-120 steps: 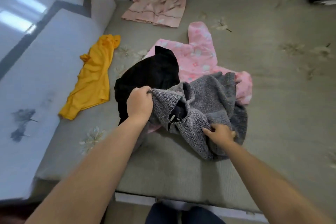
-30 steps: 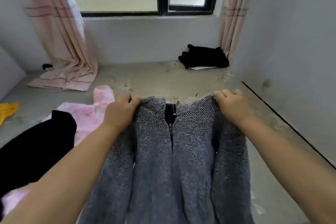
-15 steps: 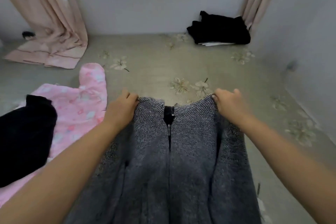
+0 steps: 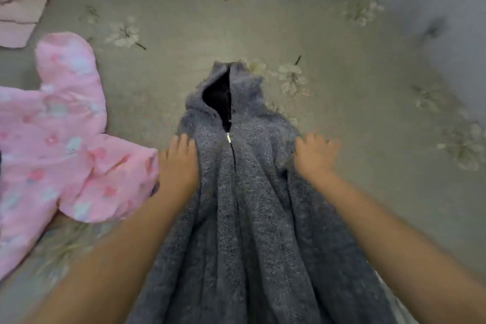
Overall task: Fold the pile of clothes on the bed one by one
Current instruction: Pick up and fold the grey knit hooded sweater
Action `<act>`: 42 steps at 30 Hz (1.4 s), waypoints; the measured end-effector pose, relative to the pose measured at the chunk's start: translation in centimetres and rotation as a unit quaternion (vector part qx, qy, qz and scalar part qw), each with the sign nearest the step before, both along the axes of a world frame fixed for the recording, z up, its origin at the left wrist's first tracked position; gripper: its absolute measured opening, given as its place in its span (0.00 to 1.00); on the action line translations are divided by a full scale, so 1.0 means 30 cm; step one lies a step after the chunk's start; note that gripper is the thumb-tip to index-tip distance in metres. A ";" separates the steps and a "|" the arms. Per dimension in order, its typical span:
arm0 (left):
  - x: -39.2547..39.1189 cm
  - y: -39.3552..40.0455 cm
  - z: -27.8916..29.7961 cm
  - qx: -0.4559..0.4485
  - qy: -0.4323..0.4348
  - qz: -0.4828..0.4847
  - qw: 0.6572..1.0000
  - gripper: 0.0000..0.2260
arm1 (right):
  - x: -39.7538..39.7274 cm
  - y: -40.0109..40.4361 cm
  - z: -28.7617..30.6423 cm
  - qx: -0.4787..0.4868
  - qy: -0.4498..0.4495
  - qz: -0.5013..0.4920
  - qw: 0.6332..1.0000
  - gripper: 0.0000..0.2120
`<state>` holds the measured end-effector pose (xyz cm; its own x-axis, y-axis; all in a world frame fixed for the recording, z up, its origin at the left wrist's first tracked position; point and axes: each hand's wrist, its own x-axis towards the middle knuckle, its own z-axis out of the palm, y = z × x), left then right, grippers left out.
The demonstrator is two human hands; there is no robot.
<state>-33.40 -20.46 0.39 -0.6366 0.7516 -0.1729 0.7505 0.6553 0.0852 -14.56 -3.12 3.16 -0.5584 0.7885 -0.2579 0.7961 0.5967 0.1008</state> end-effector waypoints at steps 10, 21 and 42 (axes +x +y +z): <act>0.470 -0.322 -0.279 -0.100 -0.182 0.018 0.978 0.27 | 0.437 -0.300 -0.317 -0.041 0.022 -0.095 0.994 0.26; 0.675 -0.071 -0.164 0.153 -0.110 -0.101 0.977 0.19 | 0.657 0.158 -0.079 0.072 0.041 -0.070 0.994 0.21; 1.093 0.111 -0.209 0.058 -0.138 0.039 0.988 0.23 | 0.950 0.231 -0.271 0.004 0.119 0.171 0.978 0.23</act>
